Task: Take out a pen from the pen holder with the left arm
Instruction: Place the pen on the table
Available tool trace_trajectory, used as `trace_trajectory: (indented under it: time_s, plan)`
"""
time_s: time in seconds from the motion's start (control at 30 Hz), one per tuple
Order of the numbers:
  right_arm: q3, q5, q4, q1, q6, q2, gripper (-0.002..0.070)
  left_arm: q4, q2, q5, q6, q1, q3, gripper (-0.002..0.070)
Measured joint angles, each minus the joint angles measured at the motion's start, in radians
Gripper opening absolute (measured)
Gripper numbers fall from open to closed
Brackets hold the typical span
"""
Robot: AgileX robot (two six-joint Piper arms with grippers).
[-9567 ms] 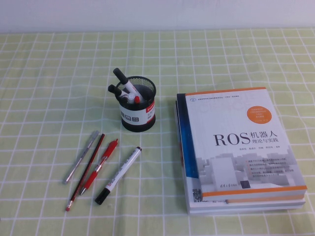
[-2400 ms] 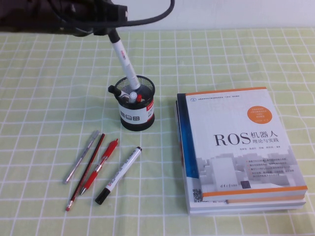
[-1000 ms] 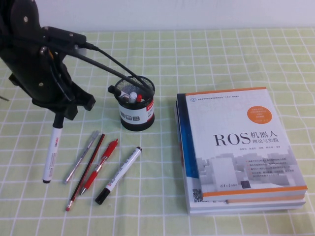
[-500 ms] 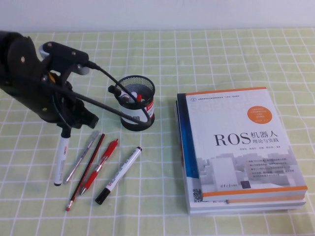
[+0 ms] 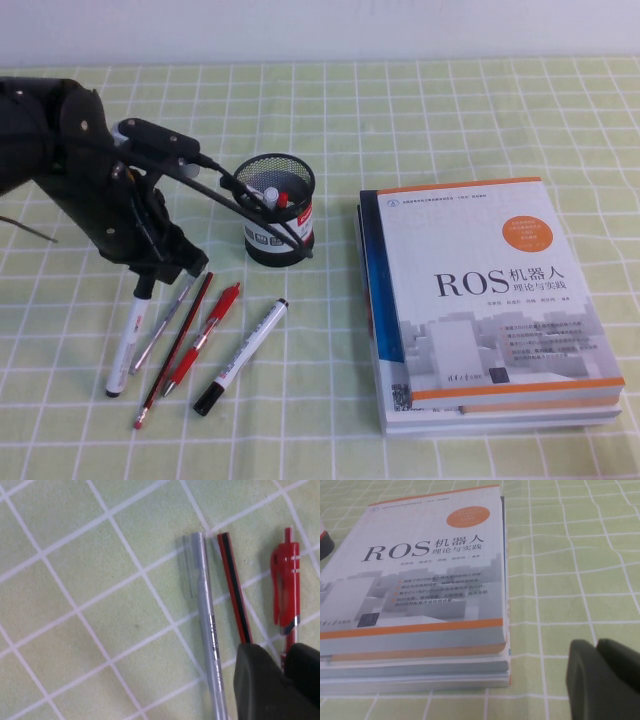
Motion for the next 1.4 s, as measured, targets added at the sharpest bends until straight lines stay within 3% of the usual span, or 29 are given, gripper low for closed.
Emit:
trace_trajectory:
  time_s: [0.37,0.93,1.03,1.23,1.4]
  plan:
    - [0.000,0.000,0.000,0.000,0.000,0.000,-0.0012,0.044,0.147,0.081,0.000,0.009,-0.156,0.0079]
    - [0.000,0.000,0.000,0.000,0.000,0.000,-0.0013,-0.005,0.200,-0.013,-0.006,0.012,-0.159,0.0079]
    - [0.000,0.000,0.000,0.000,0.000,0.000,-0.0013,-0.007,0.200,-0.026,-0.006,0.012,-0.159,0.0110]
    - [0.000,0.000,0.000,0.000,0.000,0.000,-0.0013,-0.011,0.200,-0.043,-0.032,0.014,-0.159,0.0272]
    - [0.000,0.000,0.000,0.000,0.000,0.000,-0.0013,0.006,0.191,-0.019,-0.096,0.010,-0.159,0.0309]
